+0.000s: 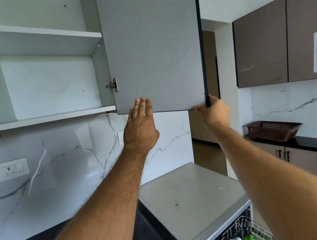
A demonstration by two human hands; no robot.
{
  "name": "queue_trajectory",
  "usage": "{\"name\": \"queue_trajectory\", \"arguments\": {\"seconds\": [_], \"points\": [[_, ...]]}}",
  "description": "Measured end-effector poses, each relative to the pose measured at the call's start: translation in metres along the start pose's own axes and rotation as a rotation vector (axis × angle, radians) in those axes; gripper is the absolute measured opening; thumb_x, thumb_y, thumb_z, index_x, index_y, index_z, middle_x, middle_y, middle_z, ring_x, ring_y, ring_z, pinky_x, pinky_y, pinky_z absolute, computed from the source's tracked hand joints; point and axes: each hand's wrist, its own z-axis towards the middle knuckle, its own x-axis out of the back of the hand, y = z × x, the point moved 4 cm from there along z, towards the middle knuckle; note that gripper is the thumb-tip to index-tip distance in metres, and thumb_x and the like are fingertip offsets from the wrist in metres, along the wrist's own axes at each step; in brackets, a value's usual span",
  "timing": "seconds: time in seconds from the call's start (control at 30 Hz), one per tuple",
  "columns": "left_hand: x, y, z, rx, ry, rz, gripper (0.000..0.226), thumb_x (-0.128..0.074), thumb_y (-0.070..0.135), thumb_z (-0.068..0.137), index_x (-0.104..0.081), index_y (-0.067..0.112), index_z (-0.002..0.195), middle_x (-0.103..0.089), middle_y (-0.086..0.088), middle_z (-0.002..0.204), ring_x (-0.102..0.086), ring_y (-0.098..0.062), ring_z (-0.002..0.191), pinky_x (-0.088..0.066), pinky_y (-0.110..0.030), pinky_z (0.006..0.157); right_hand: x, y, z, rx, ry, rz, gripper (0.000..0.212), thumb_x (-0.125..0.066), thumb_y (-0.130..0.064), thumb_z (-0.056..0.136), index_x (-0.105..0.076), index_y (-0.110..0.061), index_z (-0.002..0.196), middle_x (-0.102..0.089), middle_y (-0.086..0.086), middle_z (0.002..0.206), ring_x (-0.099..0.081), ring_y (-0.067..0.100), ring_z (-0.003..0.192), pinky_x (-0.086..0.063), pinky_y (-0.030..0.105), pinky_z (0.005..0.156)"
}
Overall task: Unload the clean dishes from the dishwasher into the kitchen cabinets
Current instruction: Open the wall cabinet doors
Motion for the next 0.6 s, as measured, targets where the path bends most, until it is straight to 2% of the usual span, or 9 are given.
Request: {"name": "queue_trajectory", "arguments": {"seconds": [0.07, 0.13, 0.2, 0.27, 0.37, 0.4, 0.5, 0.6], "points": [[-0.002, 0.001, -0.001, 0.001, -0.006, -0.006, 0.083, -0.043, 0.004, 0.084, -0.001, 0.008, 0.156, 0.001, -0.007, 0.165, 0.006, -0.02, 0.152, 0.001, -0.032, 0.123, 0.0, 0.002, 0.0, 0.005, -0.012, -0.038, 0.019, -0.07, -0.022, 0.089, -0.069, -0.019, 0.107, -0.069, 0.0, 0.092, -0.057, 0.012, 0.072, -0.034, 0.008, 0.048], [-0.003, 0.003, -0.004, 0.002, -0.017, -0.014, 0.083, -0.042, 0.003, 0.084, -0.001, 0.008, 0.156, 0.002, -0.006, 0.165, 0.006, -0.019, 0.152, 0.001, -0.032, 0.123, 0.001, 0.005, -0.001, 0.003, -0.019, -0.064, 0.023, -0.071, -0.029, 0.089, -0.069, -0.016, 0.108, -0.069, 0.0, 0.092, -0.062, 0.015, 0.08, -0.041, 0.016, 0.059], [-0.005, 0.005, -0.009, 0.006, -0.029, -0.022, 0.083, -0.043, 0.004, 0.085, -0.001, 0.008, 0.156, 0.002, -0.006, 0.165, 0.006, -0.019, 0.152, 0.001, -0.032, 0.123, 0.003, 0.011, -0.005, -0.01, -0.026, -0.075, 0.037, -0.07, -0.036, 0.09, -0.067, -0.013, 0.119, -0.068, -0.002, 0.092, -0.065, 0.019, 0.096, -0.048, 0.024, 0.075], [-0.008, 0.009, -0.015, 0.012, -0.042, -0.033, 0.083, -0.044, 0.004, 0.085, -0.001, 0.008, 0.156, 0.001, -0.007, 0.165, 0.006, -0.019, 0.152, 0.001, -0.031, 0.123, 0.009, 0.021, -0.012, -0.025, -0.032, -0.099, 0.056, -0.069, -0.041, 0.091, -0.057, -0.008, 0.135, -0.07, 0.0, 0.093, -0.064, 0.018, 0.102, -0.047, 0.027, 0.087], [-0.012, 0.017, -0.03, 0.017, -0.057, -0.045, 0.083, -0.044, 0.004, 0.085, -0.001, 0.008, 0.156, 0.001, -0.007, 0.165, 0.006, -0.019, 0.152, 0.001, -0.031, 0.123, 0.026, 0.036, -0.03, -0.026, -0.042, -0.17, 0.062, -0.065, -0.043, 0.093, -0.052, -0.004, 0.14, -0.062, -0.005, 0.078, -0.06, 0.015, 0.095, -0.043, 0.025, 0.087], [-0.013, 0.02, -0.037, 0.015, -0.069, -0.05, 0.083, -0.044, 0.004, 0.085, -0.001, 0.008, 0.156, 0.001, -0.007, 0.165, 0.006, -0.019, 0.152, 0.002, -0.031, 0.123, 0.033, 0.042, -0.037, -0.024, -0.05, -0.189, 0.062, -0.064, -0.044, 0.094, -0.052, -0.004, 0.14, -0.063, -0.004, 0.08, -0.06, 0.015, 0.096, -0.042, 0.024, 0.086], [-0.02, 0.033, -0.062, 0.023, -0.105, -0.086, 0.084, -0.044, 0.002, 0.085, -0.001, 0.008, 0.156, 0.002, -0.007, 0.165, 0.006, -0.02, 0.152, 0.003, -0.032, 0.123, 0.053, 0.062, -0.062, -0.018, -0.083, -0.242, 0.061, -0.063, -0.045, 0.094, -0.055, -0.002, 0.137, -0.07, 0.01, 0.117, -0.062, 0.024, 0.114, -0.041, 0.022, 0.09], [-0.027, 0.056, -0.095, 0.026, -0.169, -0.121, 0.084, -0.044, 0.001, 0.086, 0.0, 0.009, 0.156, 0.003, -0.005, 0.165, 0.007, -0.019, 0.152, 0.002, -0.033, 0.123, 0.074, 0.085, -0.094, -0.039, -0.127, -0.303, 0.057, -0.063, -0.045, 0.094, -0.06, -0.001, 0.13, -0.069, 0.014, 0.119, -0.063, 0.028, 0.113, -0.047, 0.027, 0.092]]}}
